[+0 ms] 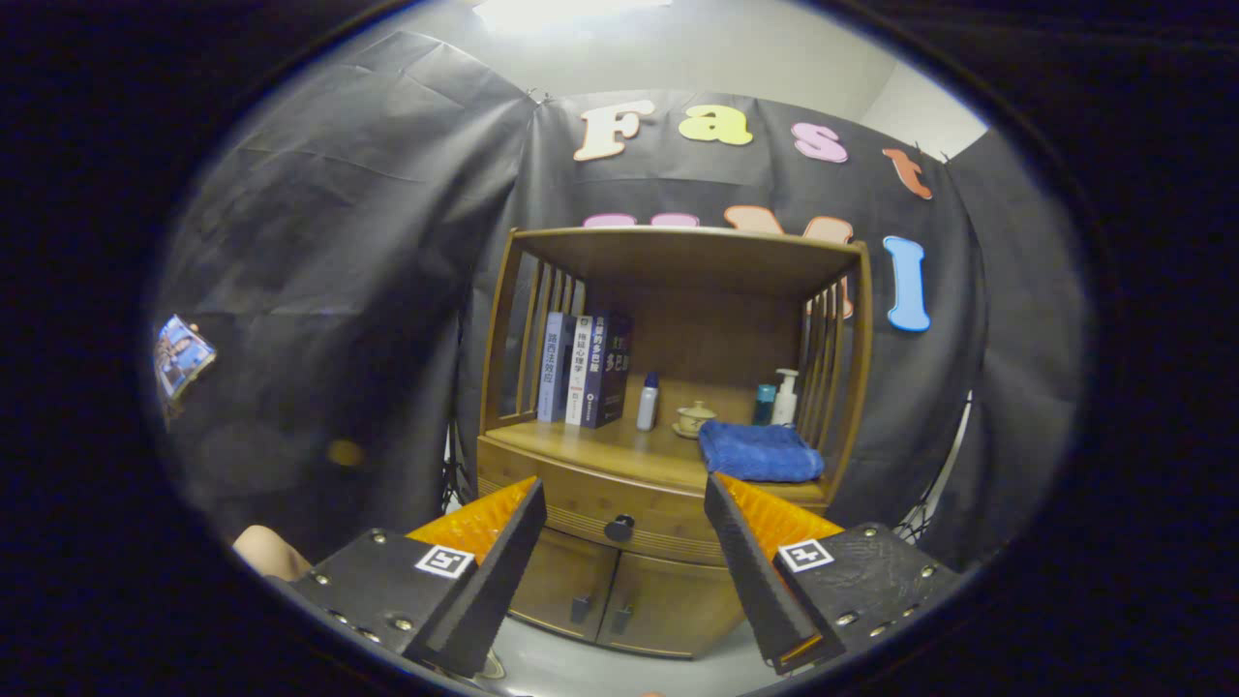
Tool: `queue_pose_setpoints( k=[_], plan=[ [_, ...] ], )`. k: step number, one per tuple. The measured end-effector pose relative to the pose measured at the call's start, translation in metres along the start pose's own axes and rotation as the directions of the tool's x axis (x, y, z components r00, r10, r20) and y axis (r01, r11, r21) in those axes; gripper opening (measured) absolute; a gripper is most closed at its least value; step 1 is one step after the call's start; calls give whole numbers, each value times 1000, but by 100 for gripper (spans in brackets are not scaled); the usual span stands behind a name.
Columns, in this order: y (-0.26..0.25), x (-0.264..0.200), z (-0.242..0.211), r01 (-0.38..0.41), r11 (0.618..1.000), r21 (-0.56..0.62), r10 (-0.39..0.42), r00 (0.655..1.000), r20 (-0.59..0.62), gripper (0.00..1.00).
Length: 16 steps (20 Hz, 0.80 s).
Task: Pull open the drawer, take out the items inside it, and place them on the countertop above the cabinet.
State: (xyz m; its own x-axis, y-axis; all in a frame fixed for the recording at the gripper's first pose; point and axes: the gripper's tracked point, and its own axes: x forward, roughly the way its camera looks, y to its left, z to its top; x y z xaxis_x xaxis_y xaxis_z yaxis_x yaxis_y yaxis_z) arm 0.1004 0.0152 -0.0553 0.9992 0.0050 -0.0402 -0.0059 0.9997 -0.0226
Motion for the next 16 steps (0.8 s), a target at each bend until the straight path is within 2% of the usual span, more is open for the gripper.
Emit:
queue_pose_setpoints(
  k=[3, 10, 12, 16],
  plan=[
    [11, 45, -35, 18, 1000, 26, -18, 1000, -14, 99],
    [-4, 128, -127, 158, 986, 47, -152, 982, -114, 99],
    [0, 150, -147, 167, 984, 62, -156, 976, -153, 98],
    [-5, 177, -176, 202, 976, 78, -182, 961, -209, 80]
  ],
)
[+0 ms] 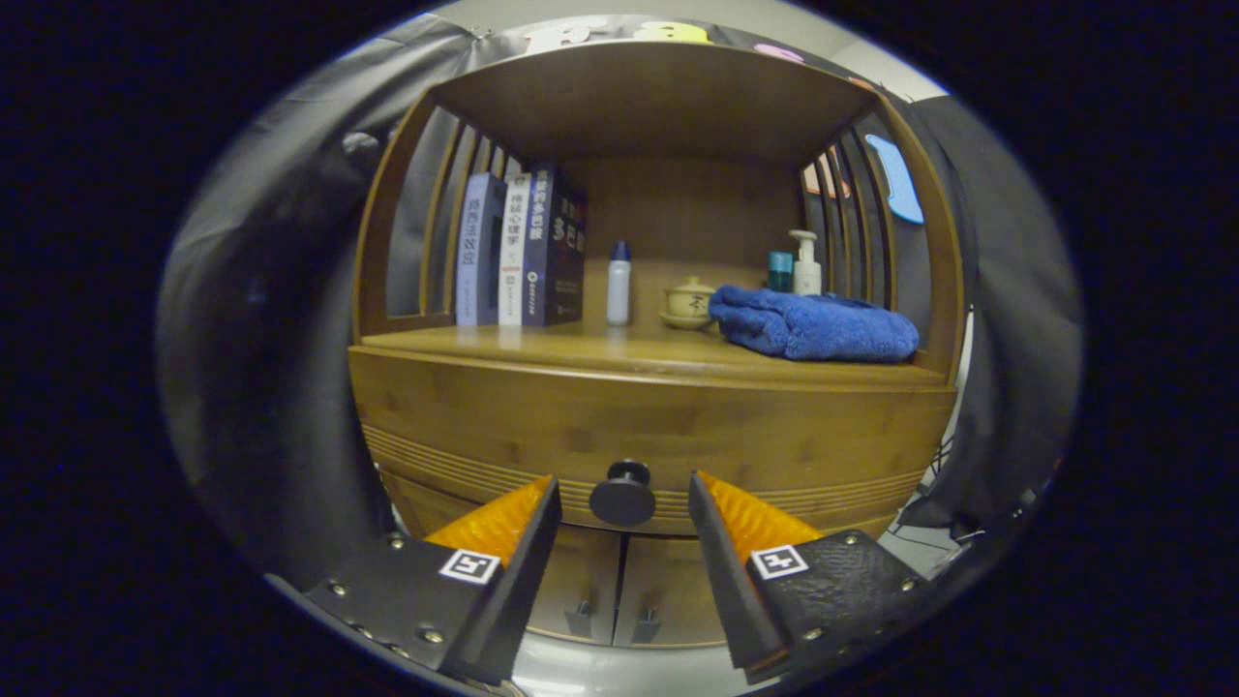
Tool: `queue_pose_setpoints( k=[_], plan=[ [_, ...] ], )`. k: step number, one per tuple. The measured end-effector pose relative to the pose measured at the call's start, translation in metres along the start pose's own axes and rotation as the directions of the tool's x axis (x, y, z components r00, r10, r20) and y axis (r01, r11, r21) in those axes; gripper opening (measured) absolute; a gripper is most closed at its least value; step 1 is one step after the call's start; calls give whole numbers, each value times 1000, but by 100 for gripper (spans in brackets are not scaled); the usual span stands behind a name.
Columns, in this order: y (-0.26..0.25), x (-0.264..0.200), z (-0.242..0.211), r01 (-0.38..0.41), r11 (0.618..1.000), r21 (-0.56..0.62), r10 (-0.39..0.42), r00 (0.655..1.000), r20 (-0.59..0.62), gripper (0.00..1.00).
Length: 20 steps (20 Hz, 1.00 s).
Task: Pull open the drawer, take out the items inside it, and place them on the countertop above the cabinet.
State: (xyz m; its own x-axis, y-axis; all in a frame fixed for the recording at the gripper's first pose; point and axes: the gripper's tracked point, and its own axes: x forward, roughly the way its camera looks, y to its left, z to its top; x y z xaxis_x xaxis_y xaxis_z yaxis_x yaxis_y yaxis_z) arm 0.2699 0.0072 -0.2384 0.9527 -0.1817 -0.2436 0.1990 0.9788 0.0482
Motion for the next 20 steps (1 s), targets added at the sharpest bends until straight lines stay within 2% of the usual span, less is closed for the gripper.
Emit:
queue_pose_setpoints(
  k=[2, 6, 7, 8, 12, 14, 15, 17, 20],
  plan=[
    [0, 14, -11, 10, 999, 39, -8, 999, -34, 78],
    [7, 33, -16, -12, 996, 91, 19, 997, -73, 52],
    [11, 44, -19, 9, 995, 97, -1, 997, -80, 48],
    [7, 36, -15, 20, 994, 104, -11, 997, -82, 43],
    [7, 31, -18, 27, 986, 163, -7, 992, -122, 38],
    [7, 23, -15, 11, 989, 147, 7, 993, -116, 38],
    [6, 32, -19, 15, 992, 129, 1, 993, -121, 31],
    [5, 32, -19, 30, 994, 105, -16, 991, -129, 31],
    [5, 29, -20, 48, 990, 131, -28, 989, -145, 31]
  ],
)
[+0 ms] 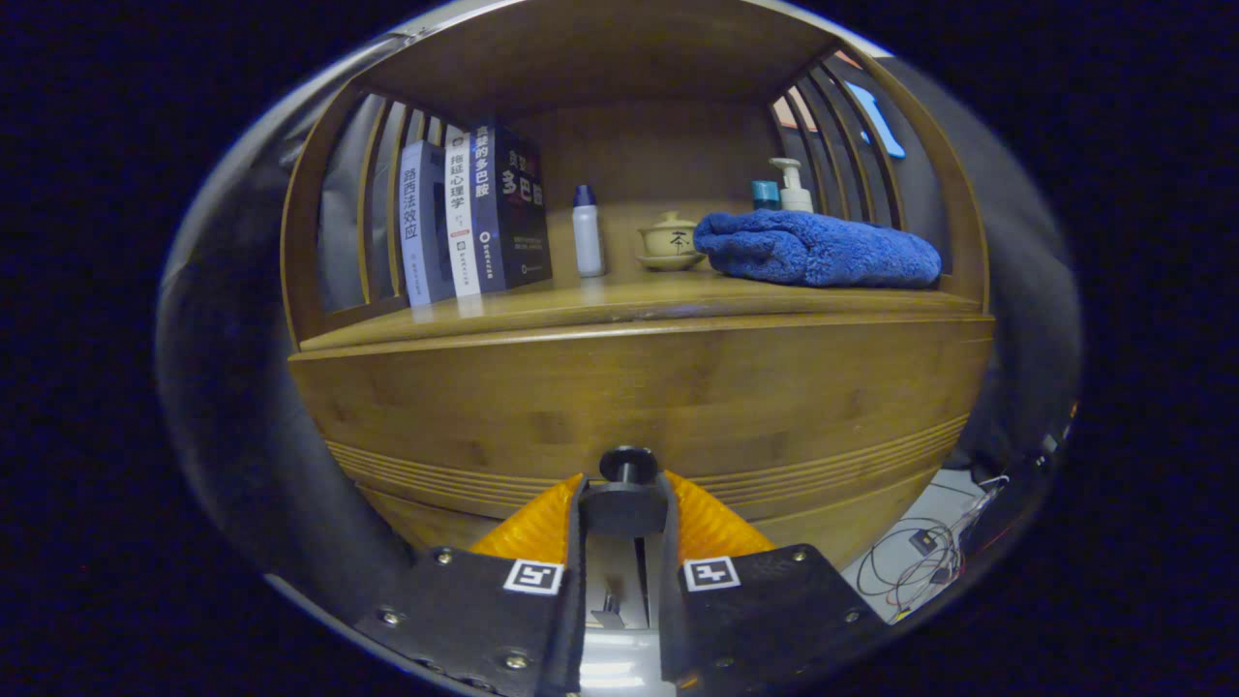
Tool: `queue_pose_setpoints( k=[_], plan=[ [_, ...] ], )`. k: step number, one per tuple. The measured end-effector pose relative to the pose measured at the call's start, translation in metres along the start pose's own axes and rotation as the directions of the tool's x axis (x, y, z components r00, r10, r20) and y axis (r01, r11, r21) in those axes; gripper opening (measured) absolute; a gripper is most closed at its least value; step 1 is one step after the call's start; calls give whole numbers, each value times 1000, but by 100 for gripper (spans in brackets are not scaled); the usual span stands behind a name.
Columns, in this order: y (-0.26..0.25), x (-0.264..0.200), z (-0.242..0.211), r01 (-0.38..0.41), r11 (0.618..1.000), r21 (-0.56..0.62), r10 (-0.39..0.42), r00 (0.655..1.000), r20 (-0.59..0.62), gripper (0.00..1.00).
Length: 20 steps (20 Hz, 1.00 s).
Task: Pull open the drawer, take out the items inside it, and place them on the countertop above the cabinet.
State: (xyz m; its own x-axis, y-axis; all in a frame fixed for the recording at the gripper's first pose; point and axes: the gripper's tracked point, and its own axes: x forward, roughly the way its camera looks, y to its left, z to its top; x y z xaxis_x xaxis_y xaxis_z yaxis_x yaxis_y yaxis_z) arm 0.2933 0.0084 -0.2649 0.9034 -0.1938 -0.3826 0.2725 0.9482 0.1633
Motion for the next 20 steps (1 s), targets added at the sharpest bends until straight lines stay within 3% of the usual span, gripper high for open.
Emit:
queue_pose_setpoints(
  k=[13, 20],
  plan=[
    [-7, -72, -22, 37, 999, -17, -38, 999, -33, 31],
    [-10, -124, -39, 10, 999, -39, -13, 997, -76, 31]
  ],
)
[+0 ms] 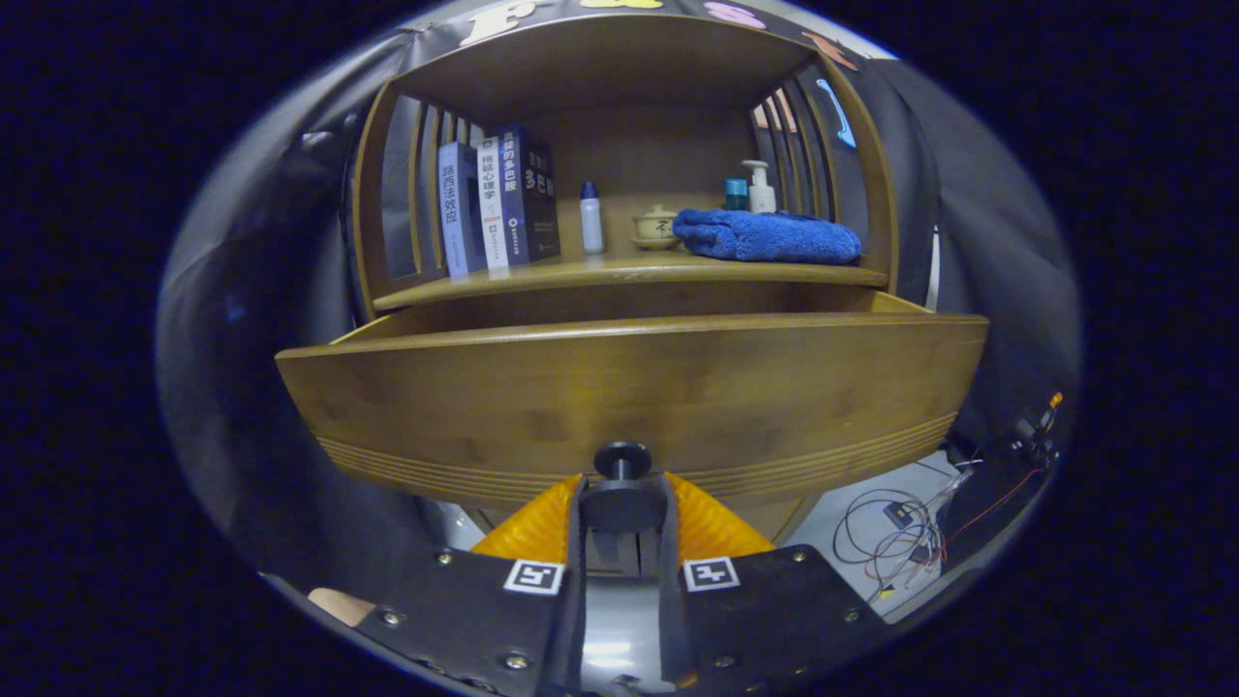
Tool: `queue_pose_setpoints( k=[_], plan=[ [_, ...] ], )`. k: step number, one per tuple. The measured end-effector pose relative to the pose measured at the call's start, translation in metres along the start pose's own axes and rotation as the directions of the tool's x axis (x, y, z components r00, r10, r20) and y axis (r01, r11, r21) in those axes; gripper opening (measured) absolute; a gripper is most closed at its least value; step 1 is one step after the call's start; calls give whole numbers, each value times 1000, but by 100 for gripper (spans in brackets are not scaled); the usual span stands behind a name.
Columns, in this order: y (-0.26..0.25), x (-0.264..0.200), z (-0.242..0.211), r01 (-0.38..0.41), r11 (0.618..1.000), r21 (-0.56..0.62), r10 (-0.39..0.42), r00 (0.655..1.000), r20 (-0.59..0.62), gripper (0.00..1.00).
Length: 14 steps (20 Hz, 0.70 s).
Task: Pull open the drawer, take out the items inside it, and place them on the countertop above the cabinet.
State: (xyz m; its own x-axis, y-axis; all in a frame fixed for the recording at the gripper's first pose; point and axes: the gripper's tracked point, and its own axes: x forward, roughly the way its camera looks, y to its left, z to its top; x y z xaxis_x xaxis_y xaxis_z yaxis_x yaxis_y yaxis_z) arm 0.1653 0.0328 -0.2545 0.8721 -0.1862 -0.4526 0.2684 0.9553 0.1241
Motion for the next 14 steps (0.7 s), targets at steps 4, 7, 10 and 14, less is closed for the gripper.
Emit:
queue_pose_setpoints(
  k=[4, 7, 10, 14],
  plan=[
    [1, -18, -18, -8, 1000, 0, 8, 998, -57, 31],
    [-1, -31, -25, -16, 1000, -11, 15, 998, -59, 31],
    [-1, -32, -25, -14, 1000, -16, 13, 997, -70, 31],
    [-1, -32, -26, -23, 1000, -19, 22, 997, -73, 31]
  ],
)
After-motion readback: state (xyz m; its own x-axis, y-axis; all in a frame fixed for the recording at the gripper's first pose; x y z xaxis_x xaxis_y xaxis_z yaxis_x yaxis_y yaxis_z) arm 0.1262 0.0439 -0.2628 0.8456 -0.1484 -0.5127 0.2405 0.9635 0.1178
